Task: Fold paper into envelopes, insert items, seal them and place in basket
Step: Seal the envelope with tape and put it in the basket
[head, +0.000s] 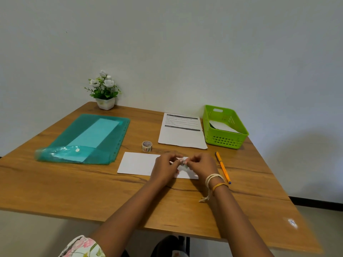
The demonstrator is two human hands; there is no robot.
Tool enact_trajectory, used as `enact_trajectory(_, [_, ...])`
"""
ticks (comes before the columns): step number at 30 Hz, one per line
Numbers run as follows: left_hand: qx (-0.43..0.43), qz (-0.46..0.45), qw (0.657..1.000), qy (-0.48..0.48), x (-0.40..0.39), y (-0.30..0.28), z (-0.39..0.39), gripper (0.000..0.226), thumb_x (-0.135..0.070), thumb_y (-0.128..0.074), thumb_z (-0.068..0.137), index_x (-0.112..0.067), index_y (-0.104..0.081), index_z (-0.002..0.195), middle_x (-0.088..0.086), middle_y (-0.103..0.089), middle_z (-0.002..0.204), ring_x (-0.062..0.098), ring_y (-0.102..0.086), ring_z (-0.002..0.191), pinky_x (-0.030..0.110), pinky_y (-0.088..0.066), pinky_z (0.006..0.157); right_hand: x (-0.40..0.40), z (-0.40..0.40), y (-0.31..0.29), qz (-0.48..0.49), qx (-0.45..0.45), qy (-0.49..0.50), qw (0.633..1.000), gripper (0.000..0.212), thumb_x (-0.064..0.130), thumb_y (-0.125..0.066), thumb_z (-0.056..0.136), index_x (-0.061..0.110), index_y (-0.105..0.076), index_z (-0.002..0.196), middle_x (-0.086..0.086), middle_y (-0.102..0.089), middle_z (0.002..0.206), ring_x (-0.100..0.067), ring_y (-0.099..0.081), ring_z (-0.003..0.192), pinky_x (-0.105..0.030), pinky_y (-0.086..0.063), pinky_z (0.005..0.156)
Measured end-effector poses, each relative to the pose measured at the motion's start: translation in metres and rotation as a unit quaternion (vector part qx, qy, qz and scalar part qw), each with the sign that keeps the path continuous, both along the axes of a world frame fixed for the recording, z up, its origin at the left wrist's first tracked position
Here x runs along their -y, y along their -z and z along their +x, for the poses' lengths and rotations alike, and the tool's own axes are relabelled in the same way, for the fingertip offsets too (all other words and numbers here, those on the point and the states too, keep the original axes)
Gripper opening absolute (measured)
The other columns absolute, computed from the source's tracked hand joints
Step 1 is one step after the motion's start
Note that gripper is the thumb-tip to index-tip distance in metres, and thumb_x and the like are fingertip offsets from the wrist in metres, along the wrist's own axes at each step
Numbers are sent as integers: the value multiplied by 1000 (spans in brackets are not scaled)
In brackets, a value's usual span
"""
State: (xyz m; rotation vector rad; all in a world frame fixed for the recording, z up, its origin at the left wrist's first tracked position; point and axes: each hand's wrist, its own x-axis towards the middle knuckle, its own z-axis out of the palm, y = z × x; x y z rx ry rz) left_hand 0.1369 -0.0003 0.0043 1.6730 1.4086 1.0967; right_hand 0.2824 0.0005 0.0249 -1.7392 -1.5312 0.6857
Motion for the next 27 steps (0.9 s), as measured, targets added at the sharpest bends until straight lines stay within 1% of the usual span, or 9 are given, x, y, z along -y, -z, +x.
enact_trajectory(2, [-80, 50, 995, -20, -2, -2, 4, 29, -26, -63, 92, -28, -64, 121, -7, -68, 109, 11, -64, 87, 25, -54, 73, -6, 7, 0, -22, -52, 54, 997, 6, 16, -73, 75, 13, -75, 70, -4, -68, 65, -17, -60, 64, -31, -51, 66])
enact_trajectory(5, [-166, 108, 980, -25, -6, -1, 12, 30, -29, -60, 93, -29, -62, 123, -8, -64, 121, 12, -59, 103, 27, -50, 84, -12, 12, -2, -58, -141, 110, 982, 14, 8, -73, 73, 12, -71, 60, -8, -62, 55, -22, -55, 54, -33, -50, 62])
enact_trajectory(7, [-193, 129, 972, -17, -9, 4, 17, 29, -30, -59, 92, -27, -63, 121, -5, -63, 123, 13, -56, 107, 26, -47, 88, -15, 13, -3, -87, -193, 133, 968, 10, 4, -72, 75, 5, -70, 65, -12, -61, 56, -21, -54, 48, -29, -52, 54])
enact_trajectory(9, [-210, 115, 971, -18, -11, 10, 19, 33, -31, -60, 92, -23, -62, 123, -4, -59, 129, 13, -54, 113, 26, -44, 93, -18, 13, -4, -103, -210, 148, 961, 9, 4, -72, 77, 3, -70, 69, -12, -61, 56, -19, -53, 45, -25, -51, 47])
enact_trajectory(13, [-249, 107, 962, -20, -16, 19, 19, 36, -35, -59, 93, -21, -62, 126, -3, -55, 136, 12, -50, 120, 28, -41, 98, -25, 13, -3, -124, -190, 149, 962, 11, 8, -75, 77, 5, -70, 68, -10, -62, 56, -17, -53, 46, -25, -50, 48])
enact_trajectory(18, [-245, 107, 963, -20, -17, 20, 19, 41, -37, -59, 92, -19, -59, 129, -2, -55, 136, 13, -48, 123, 30, -40, 101, -37, 13, -6, -157, -133, 146, 968, 13, 13, -77, 76, 2, -71, 73, -9, -63, 58, -16, -53, 48, -24, -47, 49])
enact_trajectory(22, [-241, 104, 965, -21, -17, 21, 19, 44, -37, -59, 92, -22, -56, 133, -3, -54, 138, 12, -46, 127, 30, -37, 103, -45, 10, -6, -187, -97, 144, 967, 20, 15, -76, 76, 6, -66, 62, -7, -66, 60, -14, -56, 48, -22, -48, 49])
enact_trajectory(25, [-249, 112, 962, -13, -18, 20, 20, 40, -36, -58, 93, -27, -57, 132, -6, -56, 137, 11, -45, 128, 31, -35, 104, -48, 9, -6, -187, -75, 152, 968, 20, 15, -74, 75, 7, -66, 59, -5, -67, 59, -12, -58, 46, -20, -47, 45])
enact_trajectory(27, [-271, 119, 955, 1, -18, 20, 20, 36, -34, -56, 95, -31, -58, 130, -8, -57, 136, 12, -44, 128, 33, -35, 102, -48, 8, -6, -192, -63, 153, 967, 17, 15, -73, 73, 7, -68, 59, -5, -68, 58, -12, -58, 44, -20, -49, 46])
